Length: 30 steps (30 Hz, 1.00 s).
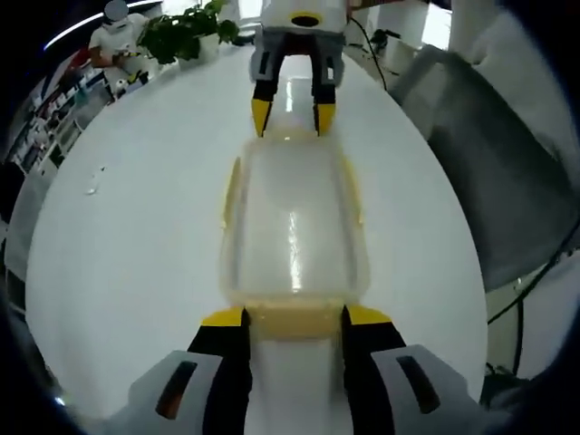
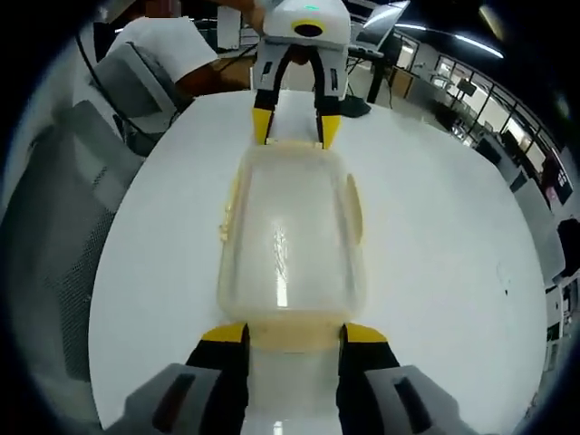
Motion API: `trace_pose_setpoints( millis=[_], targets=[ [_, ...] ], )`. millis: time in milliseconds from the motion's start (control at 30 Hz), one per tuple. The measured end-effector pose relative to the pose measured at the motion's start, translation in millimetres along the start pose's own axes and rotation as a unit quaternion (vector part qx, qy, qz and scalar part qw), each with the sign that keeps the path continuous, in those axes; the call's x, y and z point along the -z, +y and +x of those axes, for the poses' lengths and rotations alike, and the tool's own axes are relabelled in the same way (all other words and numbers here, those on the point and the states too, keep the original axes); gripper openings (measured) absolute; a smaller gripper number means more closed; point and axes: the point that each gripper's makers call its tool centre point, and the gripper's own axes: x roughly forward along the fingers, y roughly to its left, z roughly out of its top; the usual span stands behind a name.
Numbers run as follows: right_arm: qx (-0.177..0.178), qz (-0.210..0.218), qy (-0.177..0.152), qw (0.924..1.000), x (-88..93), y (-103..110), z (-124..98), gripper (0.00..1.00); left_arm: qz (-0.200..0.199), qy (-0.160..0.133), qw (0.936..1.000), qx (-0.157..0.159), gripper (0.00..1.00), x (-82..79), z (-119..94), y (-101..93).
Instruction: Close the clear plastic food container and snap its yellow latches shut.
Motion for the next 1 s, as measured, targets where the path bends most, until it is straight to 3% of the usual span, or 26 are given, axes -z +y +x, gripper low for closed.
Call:
trace_pose_setpoints(
  millis=[267, 567, 1000],
  targets=[
    [-0.013, -0.004, -0.010, 0.9999, -7.8, 1.4, -25.8, 0.36, -0.008, -0.002, 1.0000, -0.006, 0.37, -19.8, -24.7, -6.6],
    [-0.005, -0.006, -0.030, 0.9995, -18.3, -0.6, -62.3, 0.36, 0.005, 0.006, 0.9997, -0.024, 0.37, -43.9, -49.2, -5.4],
    [0.000, 0.000, -0.027, 0.9996, 3.6, 5.5, -107.9, 0.37, 0.017, -0.001, 0.9995, -0.026, 0.37, -95.2, -51.5, -10.6]
  ],
)
